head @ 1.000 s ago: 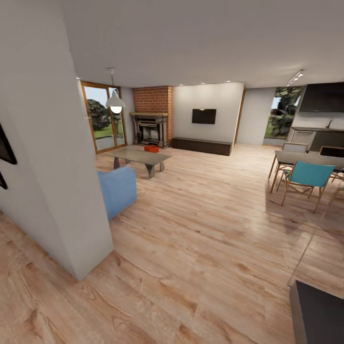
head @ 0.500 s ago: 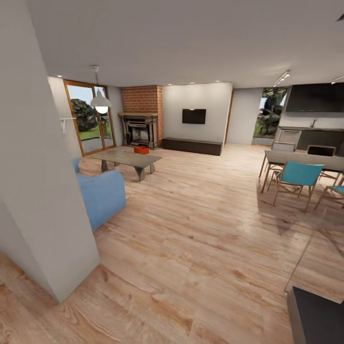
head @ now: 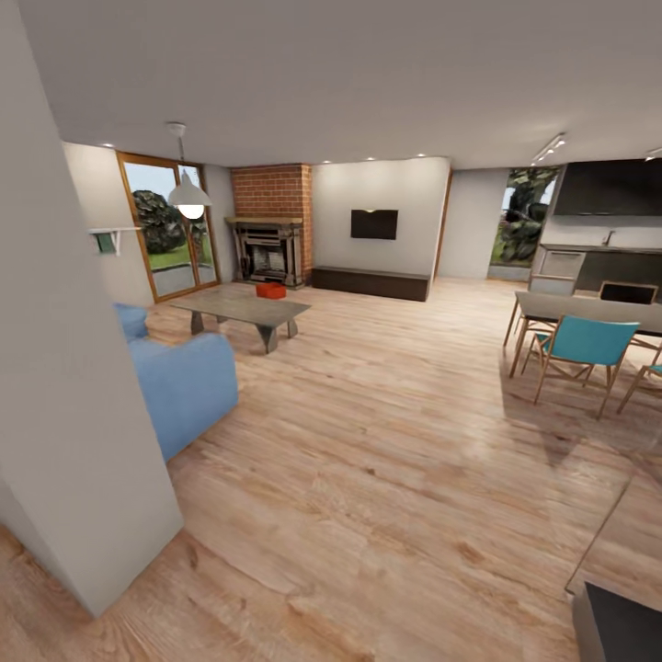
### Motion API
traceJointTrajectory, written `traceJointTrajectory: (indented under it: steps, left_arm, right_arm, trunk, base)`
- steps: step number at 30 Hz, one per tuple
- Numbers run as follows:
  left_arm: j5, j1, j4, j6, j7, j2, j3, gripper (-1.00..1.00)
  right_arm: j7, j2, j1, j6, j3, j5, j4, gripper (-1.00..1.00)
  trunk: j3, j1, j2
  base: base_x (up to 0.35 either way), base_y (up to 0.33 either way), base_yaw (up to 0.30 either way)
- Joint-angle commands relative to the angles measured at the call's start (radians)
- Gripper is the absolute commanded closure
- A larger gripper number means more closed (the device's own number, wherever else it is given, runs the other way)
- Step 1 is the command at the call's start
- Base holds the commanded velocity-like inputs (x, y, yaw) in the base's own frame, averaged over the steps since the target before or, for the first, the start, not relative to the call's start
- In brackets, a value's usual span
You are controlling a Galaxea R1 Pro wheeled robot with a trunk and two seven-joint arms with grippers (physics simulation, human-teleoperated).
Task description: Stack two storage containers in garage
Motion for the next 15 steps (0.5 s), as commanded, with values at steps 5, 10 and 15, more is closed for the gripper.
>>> traceJointTrajectory:
  steps: [5, 10, 15]
  left_arm:
    - [0.001, 0.0, 0.001, -0.003, 0.002, 0.0, 0.006, -1.0]
    - [0.001, -0.001, 0.001, -0.003, 0.002, 0.0, 0.006, -1.0]
    - [0.001, -0.001, 0.001, -0.003, 0.002, 0.0, 0.006, -1.0]
  right_arm:
    - [0.0, 0.001, -0.001, -0.01, 0.008, -0.009, 0.003, -1.0]
    - [0.0, 0.001, -0.001, -0.009, 0.008, -0.009, 0.003, -1.0]
    - [0.0, 0.001, -0.001, -0.008, 0.008, -0.009, 0.003, -1.0]
  trunk:
    - [-0.001, 0.001, -0.001]
    - [-0.001, 0.001, -0.001]
    - [-0.001, 0.001, -0.001]
  base:
    - [0.324, 0.0, 0.0]
    - [0.324, 0.0, -0.114]
    - [0.324, 0.0, -0.23]
